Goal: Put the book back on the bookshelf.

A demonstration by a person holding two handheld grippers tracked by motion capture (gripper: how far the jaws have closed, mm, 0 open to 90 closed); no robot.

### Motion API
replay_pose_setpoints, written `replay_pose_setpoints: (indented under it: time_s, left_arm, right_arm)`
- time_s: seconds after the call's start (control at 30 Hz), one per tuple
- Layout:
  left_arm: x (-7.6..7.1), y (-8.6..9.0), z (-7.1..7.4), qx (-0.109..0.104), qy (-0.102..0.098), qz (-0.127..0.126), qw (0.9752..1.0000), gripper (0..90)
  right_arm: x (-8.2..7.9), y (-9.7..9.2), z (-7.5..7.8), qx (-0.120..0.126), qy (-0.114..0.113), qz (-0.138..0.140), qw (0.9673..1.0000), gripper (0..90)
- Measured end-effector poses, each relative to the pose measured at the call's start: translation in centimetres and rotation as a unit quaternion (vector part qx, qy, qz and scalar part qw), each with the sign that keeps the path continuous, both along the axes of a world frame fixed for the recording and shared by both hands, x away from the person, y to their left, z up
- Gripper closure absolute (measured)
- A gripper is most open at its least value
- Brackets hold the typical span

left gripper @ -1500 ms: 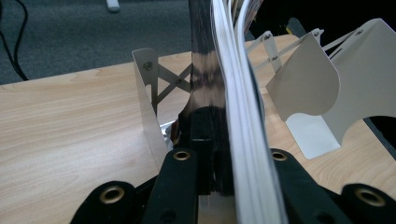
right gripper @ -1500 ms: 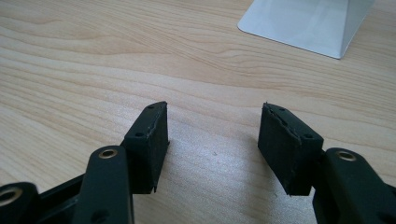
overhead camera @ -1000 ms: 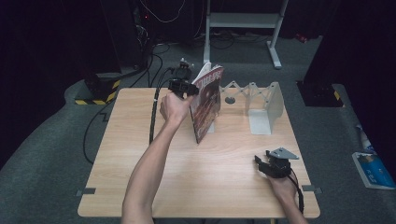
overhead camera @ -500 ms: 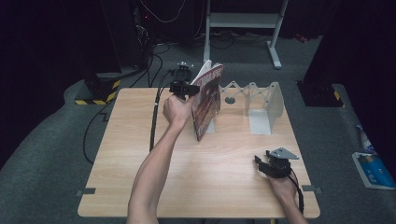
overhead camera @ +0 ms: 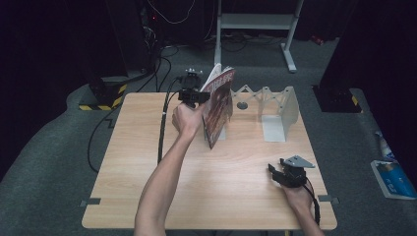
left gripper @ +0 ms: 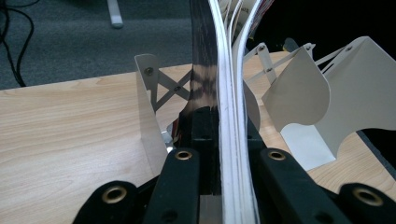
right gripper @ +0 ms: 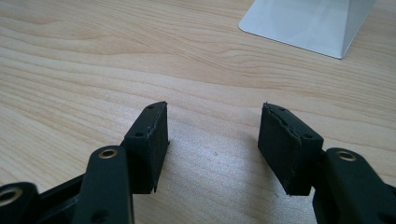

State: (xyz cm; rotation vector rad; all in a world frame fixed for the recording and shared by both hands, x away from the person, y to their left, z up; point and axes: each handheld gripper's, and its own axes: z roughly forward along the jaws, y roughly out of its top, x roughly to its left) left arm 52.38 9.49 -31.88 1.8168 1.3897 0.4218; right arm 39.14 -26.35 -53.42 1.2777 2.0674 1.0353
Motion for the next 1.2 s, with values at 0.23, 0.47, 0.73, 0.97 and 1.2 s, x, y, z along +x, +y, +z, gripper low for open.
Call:
replay_pose_setpoints:
  time_s: [0.23, 0.47, 0.73, 0.97, 1.2]
  left_arm:
    - [0.0, 1.0, -0.2, 0.002, 0.006, 0.006, 1.0, 80.3]
    - [0.0, 1.9, -0.5, 0.002, 0.01, 0.016, 0.9998, 79.5]
    - [-0.2, 2.3, -0.3, 0.018, 0.002, 0.022, 0.9996, 76.2]
    - [-0.2, 2.4, -0.4, 0.019, 0.002, 0.021, 0.9996, 75.0]
    - [-0.3, 2.9, -0.4, 0.01, 0.005, 0.021, 0.9997, 70.1]
  right_arm:
    - [0.0, 0.0, 0.0, -0.001, 0.0, 0.001, 1.0, 42.7]
    - [0.0, 0.0, 0.0, -0.001, 0.0, 0.001, 1.0, 42.7]
    - [0.0, 0.0, 0.0, 0.0, 0.0, 0.002, 1.0, 42.4]
    - [0.0, 0.0, 0.0, 0.0, -0.001, 0.002, 1.0, 42.4]
    - [0.0, 0.0, 0.0, 0.0, -0.001, 0.002, 1.0, 42.4]
